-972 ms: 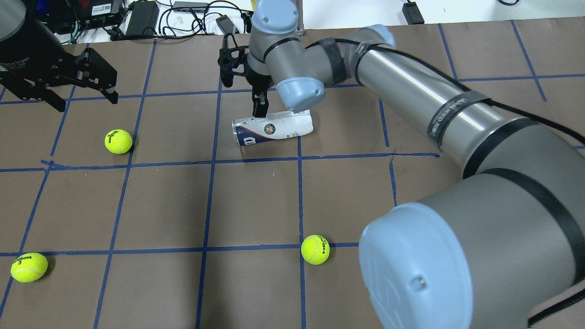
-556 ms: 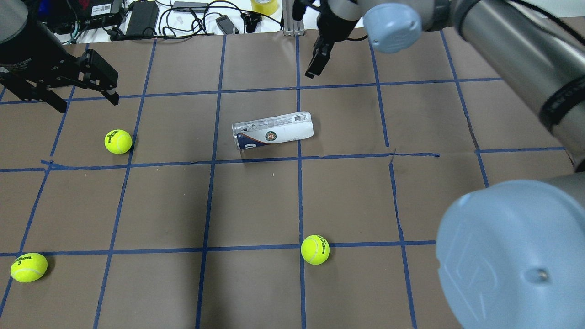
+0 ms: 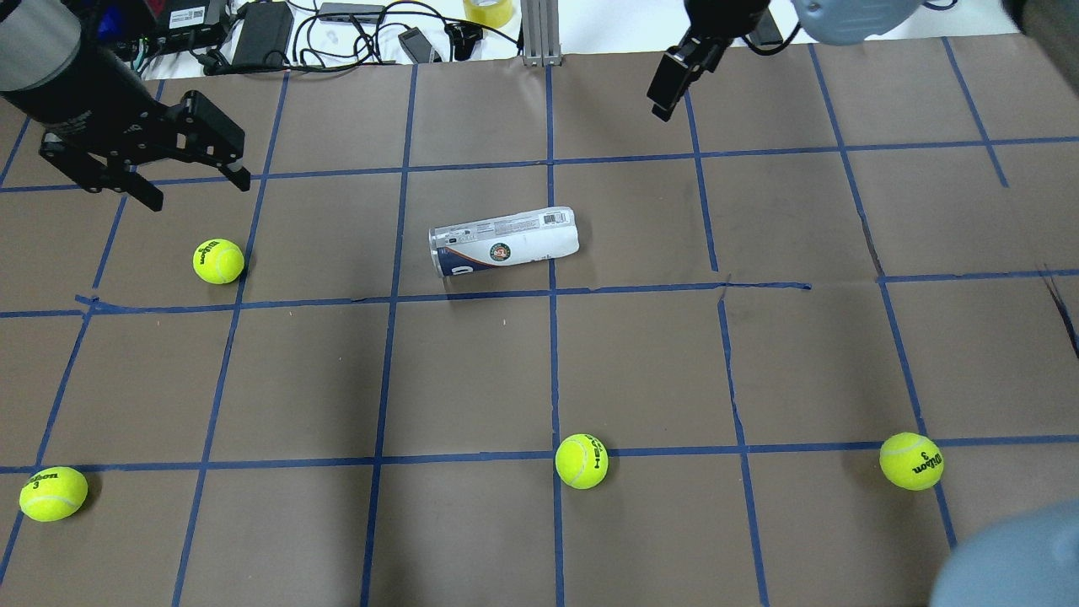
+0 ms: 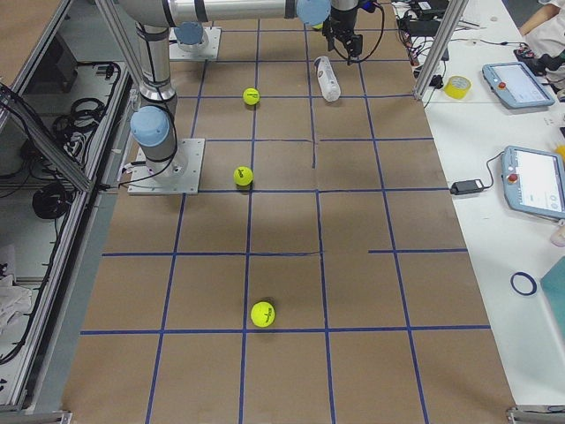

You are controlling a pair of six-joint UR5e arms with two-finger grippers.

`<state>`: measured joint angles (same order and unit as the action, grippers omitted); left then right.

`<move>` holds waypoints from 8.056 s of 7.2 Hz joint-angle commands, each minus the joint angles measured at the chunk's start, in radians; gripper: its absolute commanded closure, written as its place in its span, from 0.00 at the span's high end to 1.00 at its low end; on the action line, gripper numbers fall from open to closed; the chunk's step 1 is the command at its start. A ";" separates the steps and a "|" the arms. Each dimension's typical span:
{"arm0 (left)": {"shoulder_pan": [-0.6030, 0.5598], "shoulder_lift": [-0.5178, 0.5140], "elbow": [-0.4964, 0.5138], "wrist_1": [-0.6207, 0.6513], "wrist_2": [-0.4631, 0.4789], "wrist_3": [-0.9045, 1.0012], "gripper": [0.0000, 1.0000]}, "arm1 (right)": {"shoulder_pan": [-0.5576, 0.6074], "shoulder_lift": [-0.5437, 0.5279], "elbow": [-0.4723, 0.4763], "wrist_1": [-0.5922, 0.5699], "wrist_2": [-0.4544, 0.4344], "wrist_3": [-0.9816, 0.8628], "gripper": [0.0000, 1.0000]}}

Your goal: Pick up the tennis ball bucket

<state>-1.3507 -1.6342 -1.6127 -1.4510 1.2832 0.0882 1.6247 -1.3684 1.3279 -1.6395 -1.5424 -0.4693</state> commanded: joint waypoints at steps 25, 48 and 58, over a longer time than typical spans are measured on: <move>-0.269 -0.384 0.322 0.239 0.095 -0.552 0.00 | -0.077 -0.153 0.079 0.112 -0.002 0.365 1.00; -0.187 -0.149 0.319 -0.144 0.269 -0.078 1.00 | -0.077 -0.158 0.082 0.113 -0.002 0.356 1.00; -0.105 0.054 0.106 -0.149 0.268 -0.067 1.00 | -0.077 -0.158 0.082 0.115 -0.002 0.357 1.00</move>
